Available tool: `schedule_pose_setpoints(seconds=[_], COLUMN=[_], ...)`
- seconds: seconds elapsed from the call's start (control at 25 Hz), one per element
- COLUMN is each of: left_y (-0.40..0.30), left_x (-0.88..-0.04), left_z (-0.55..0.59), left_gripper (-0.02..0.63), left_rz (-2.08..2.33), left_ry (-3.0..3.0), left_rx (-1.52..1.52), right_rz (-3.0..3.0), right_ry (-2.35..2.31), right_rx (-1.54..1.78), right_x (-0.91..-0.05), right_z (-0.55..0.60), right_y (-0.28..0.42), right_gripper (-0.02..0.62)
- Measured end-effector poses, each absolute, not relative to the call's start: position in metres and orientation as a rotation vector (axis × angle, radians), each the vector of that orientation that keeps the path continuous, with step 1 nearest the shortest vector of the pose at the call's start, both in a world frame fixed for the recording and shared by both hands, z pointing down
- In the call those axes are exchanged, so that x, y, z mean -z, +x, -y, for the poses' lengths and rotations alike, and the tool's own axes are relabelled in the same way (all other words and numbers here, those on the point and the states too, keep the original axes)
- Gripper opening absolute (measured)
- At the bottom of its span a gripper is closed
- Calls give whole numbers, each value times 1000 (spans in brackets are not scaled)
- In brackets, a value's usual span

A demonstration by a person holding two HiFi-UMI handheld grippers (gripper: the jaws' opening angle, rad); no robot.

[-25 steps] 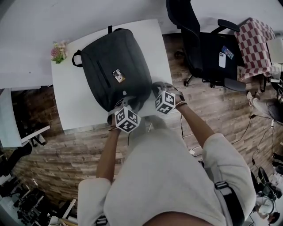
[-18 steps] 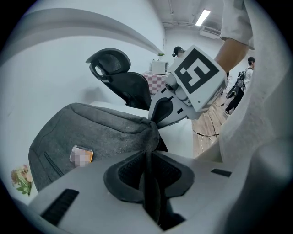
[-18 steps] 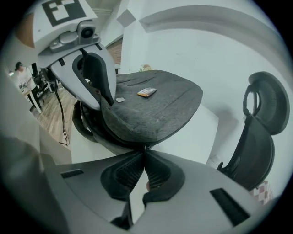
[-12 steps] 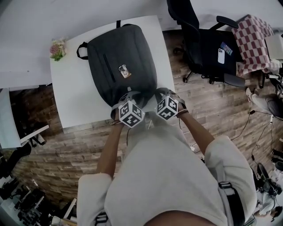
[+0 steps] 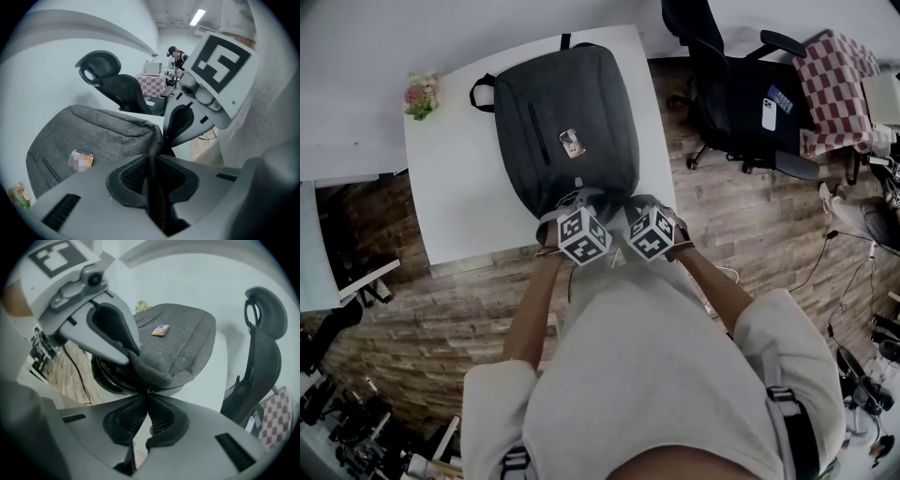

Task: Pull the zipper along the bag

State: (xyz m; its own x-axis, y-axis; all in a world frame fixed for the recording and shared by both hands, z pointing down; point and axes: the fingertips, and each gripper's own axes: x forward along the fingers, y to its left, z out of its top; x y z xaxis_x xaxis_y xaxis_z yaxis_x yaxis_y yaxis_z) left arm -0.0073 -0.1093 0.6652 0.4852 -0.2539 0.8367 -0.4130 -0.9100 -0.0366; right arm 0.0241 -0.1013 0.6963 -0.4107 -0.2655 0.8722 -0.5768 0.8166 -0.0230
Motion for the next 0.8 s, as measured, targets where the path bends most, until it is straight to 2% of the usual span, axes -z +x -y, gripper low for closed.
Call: schedule_pose_setpoints(seconds=[0.12, 0.32, 0.44, 0.52, 0.64, 0.8], left_y=[-5, -19, -37, -53, -69, -70], left_x=[-663, -660, -664, -669, -680, -683], left_z=[96, 83, 74, 69, 64, 62], left_gripper=[74, 117, 220, 235, 223, 157], left_rz=[454, 438, 417, 402, 383, 385], left_ry=[2623, 2678, 2654, 2648, 2668, 2694], left_rx=[-1383, -1430, -1514, -1595, -1722, -1772], right_rz=[2021, 2022, 2023, 2026, 2025, 2023], right_ry=[626, 601, 599, 601, 598, 608], right_rx=[-427, -353, -354, -359, -366, -379], right_x=[-696, -698, -697, -698, -699, -697], right_z=[103, 104, 104, 104, 103, 102], right_y=[24, 24, 25, 25, 25, 25], right_gripper=[17, 17, 17, 17, 17, 17])
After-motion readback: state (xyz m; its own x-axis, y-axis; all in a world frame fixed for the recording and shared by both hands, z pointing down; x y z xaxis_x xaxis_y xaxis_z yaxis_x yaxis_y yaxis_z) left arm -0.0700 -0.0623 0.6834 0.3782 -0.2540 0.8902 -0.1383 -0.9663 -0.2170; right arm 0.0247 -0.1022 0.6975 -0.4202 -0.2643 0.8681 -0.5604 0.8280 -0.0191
